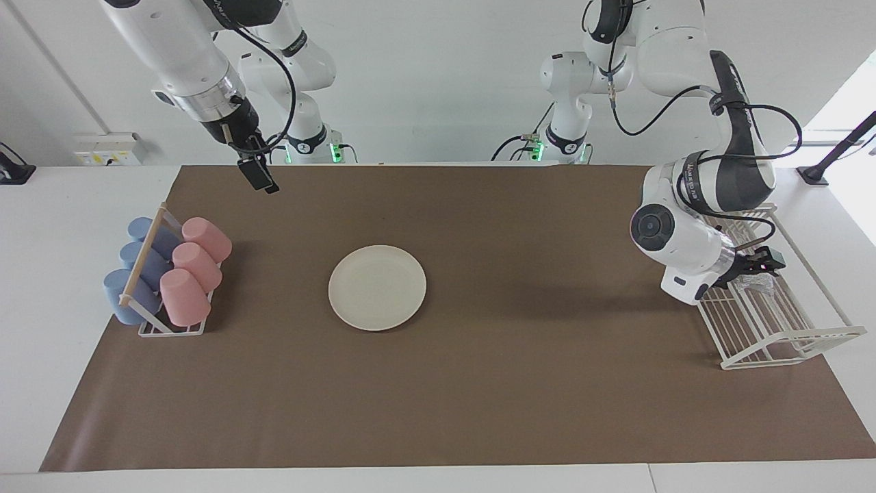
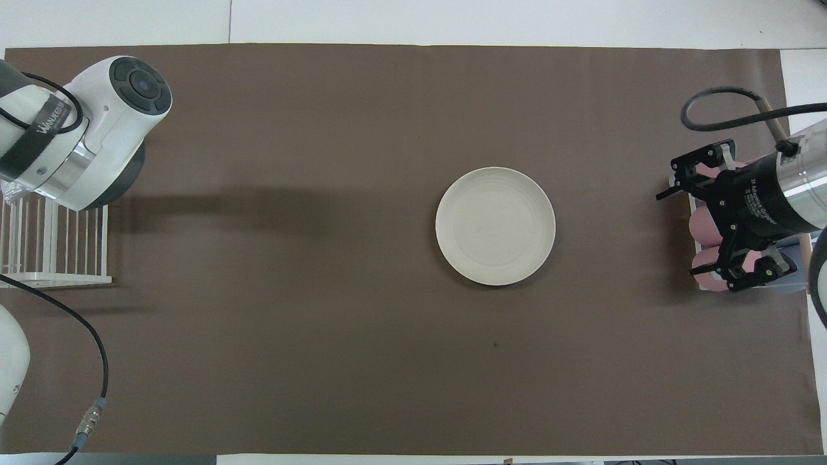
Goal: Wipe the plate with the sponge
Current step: 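Grasp the clear plastic sponge in the wire rack with the left gripper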
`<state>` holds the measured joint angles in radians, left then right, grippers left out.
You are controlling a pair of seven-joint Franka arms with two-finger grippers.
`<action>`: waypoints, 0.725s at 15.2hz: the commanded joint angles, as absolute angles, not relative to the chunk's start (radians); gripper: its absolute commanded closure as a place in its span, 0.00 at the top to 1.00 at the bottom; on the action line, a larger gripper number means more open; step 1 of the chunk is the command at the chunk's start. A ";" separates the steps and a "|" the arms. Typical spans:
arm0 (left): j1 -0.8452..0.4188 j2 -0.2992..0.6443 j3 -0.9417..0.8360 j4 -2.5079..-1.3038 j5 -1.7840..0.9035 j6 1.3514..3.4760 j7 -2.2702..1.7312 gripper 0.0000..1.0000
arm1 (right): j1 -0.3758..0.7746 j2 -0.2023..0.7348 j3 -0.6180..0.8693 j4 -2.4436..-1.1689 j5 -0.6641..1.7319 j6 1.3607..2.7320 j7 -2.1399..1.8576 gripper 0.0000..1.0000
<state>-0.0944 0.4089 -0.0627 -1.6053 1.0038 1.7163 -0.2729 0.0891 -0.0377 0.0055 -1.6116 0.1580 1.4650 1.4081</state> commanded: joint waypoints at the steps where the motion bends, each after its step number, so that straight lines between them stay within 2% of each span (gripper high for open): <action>1: -0.089 0.408 -0.063 -1.618 1.014 1.729 -0.293 0.00 | 0.112 -0.066 0.014 -1.647 0.170 1.499 1.489 1.00; 8: -0.089 0.402 -0.064 -1.611 0.980 1.718 -0.295 0.00 | 0.115 -0.066 0.015 -1.651 0.163 1.520 1.511 1.00; 11: -0.087 0.361 -0.061 -1.557 0.724 1.706 -0.291 0.00 | 0.115 -0.066 0.015 -1.651 0.163 1.517 1.503 1.00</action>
